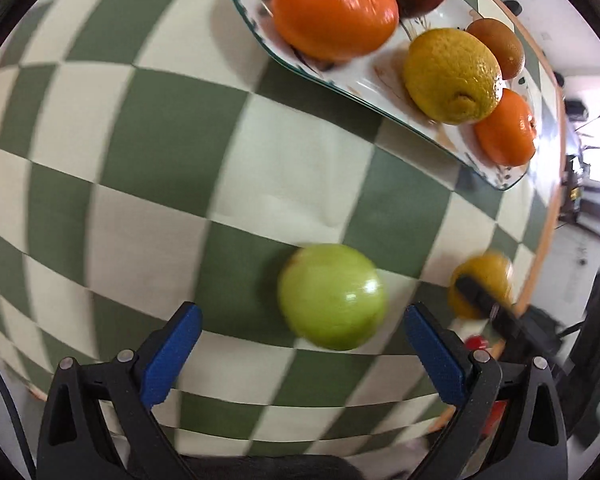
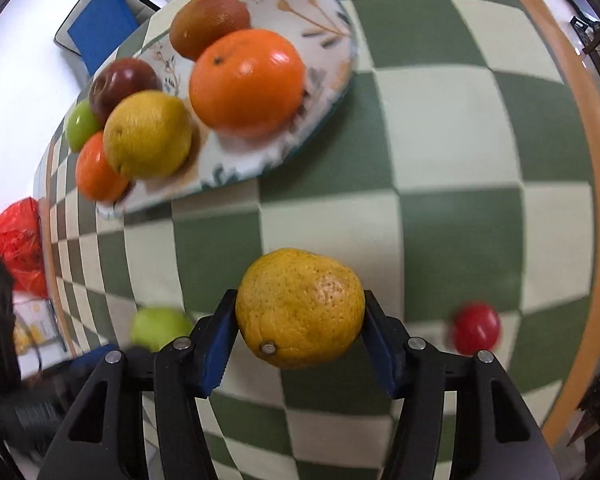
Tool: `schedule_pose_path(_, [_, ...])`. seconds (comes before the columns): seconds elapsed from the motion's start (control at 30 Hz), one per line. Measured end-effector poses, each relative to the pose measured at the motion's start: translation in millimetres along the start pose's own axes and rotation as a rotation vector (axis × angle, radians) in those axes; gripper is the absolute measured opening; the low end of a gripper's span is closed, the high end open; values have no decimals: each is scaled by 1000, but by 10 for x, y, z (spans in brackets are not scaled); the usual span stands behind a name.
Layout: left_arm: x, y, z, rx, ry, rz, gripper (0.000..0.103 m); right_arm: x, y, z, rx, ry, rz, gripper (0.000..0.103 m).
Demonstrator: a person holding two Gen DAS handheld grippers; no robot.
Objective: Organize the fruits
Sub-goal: 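Grasp the green apple with the left tool while the right tool grasps the yellow citrus, then carry the green apple and yellow citrus onto the plate and release both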
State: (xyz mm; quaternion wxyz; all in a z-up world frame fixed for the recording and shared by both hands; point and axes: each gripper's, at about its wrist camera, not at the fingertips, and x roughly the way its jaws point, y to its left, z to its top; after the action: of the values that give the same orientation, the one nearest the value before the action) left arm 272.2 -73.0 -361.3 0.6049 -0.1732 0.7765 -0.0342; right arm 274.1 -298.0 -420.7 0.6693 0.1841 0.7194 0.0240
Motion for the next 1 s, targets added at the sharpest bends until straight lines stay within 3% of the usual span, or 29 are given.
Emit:
schedule_pose_path(0.07, [70,-38,14,-15,8,-39,100,-59,-66,-157,-4,1,-12,61])
schedule_pose_path(0.1, [102,-65,24,-15,5,-48,91,-76,-117,-262,0,8,-17,61])
schedule_pose_path(0.13, [133,-91,27,-12,5,-53,74,-82,-155,-341,8,16,-13,61])
schedule_pose_path(0.2, [209,-151,22,10,13,-24,57,-71,-226,-480,23,31,-12,61])
schedule_pose_path(0.27, [238,-189,11,53,15,-9,57,-42,-262,-596,30,36,-18,61])
schedule_pose_path(0.37, [251,-248,-166,183,23,90,56,32,-288,-711,48,44,-15,61])
schedule_pose_path(0.47, [251,-199,-358,251,23,139,56,114,-246,-813,44,52,-4,61])
schedule_pose_path(0.87, [193,-315,-543,272,-37,154,56,131,-115,-858,-12,31,-45,61])
schedule_pose_path(1.0, [-108,-533,-560,297,-90,124,56,51,-167,-835,37,13,18,61])
